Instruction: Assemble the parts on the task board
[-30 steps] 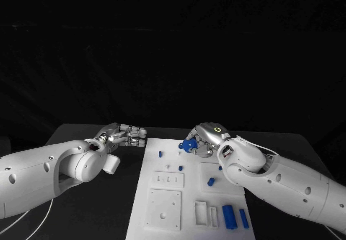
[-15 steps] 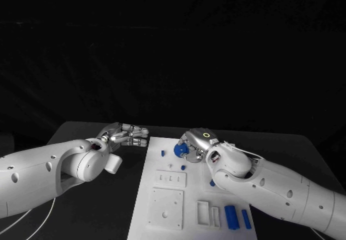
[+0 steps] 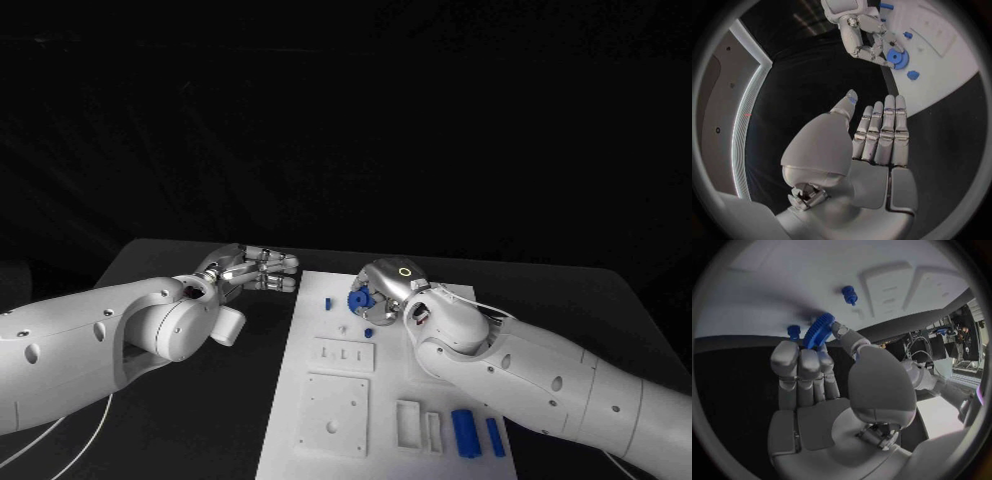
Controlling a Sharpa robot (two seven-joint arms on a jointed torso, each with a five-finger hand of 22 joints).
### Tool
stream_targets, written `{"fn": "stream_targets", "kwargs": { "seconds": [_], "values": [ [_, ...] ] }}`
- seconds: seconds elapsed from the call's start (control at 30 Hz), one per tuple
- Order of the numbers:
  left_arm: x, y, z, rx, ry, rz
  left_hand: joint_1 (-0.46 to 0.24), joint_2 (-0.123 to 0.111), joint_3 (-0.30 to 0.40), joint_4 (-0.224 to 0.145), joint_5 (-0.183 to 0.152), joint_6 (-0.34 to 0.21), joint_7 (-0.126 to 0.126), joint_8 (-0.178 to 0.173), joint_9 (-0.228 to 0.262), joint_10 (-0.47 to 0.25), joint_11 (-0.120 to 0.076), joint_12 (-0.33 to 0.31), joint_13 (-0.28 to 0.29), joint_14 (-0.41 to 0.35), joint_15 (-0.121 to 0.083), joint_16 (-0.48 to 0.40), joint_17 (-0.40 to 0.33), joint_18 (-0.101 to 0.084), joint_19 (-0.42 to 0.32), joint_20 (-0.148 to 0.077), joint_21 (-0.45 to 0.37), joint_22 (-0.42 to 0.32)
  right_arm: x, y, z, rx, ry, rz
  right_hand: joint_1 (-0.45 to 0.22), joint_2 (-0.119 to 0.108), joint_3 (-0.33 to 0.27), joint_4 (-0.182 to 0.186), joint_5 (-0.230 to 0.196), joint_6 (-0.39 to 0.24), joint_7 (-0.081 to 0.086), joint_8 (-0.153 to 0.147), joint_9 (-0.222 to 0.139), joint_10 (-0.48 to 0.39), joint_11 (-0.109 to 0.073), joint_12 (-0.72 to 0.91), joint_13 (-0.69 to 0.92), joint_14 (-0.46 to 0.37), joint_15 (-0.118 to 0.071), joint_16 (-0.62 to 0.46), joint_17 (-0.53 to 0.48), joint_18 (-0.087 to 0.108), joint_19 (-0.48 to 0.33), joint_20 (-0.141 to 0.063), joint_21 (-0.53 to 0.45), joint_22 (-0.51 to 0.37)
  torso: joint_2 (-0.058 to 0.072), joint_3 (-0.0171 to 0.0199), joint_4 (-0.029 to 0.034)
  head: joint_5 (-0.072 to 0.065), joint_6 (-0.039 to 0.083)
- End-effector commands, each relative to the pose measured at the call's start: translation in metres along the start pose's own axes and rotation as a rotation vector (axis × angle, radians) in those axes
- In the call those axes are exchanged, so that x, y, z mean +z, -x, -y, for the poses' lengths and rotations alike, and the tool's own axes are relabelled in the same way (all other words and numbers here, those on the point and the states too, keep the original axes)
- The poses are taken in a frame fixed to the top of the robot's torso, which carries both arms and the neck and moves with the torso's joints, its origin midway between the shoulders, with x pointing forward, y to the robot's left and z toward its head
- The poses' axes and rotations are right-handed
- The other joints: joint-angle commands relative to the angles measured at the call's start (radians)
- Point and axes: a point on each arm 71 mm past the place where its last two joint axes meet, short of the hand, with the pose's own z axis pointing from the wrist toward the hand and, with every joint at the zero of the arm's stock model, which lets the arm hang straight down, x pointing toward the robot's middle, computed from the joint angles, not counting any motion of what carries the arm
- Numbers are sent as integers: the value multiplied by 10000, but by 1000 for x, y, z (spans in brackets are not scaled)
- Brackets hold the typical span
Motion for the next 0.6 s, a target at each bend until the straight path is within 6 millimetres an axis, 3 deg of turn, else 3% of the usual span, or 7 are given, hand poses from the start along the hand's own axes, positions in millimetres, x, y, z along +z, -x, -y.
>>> {"fn": "stream_targets", "kwargs": {
  "seconds": [0.03, 0.6],
  "values": [
    [1, -3, 2, 0, -65, -192, 21, 11, 1, -38, -7, -59, 33, -20, 14, -48, 12, -55, 16, -84, -6, -58, -11, -149, -44, 10, -43, -12, 0, -4, 3, -203, 13, -52, 53, 35, -27, 73, 30, 92, -49, 53, 25, -1, -15, -43, -9, 0, -73, -72, -16, -77, 264, -82, 43, 1069, -5, 5, -6, 22, -20],
    [0, -1, 1, 10, -54, -176, 10, 17, -2, -48, -9, -67, 33, -23, 13, -48, 13, -55, 16, -88, -5, -57, -11, -149, -48, 13, -55, -9, -2, -7, 11, -336, -125, -196, 50, 25, -61, 103, 28, 88, -50, 55, 25, -15, -14, -60, -23, -1, -71, -87, -31, -80, 262, -78, 31, 1068, -5, 10, -30, 50, -45]
  ]
}}
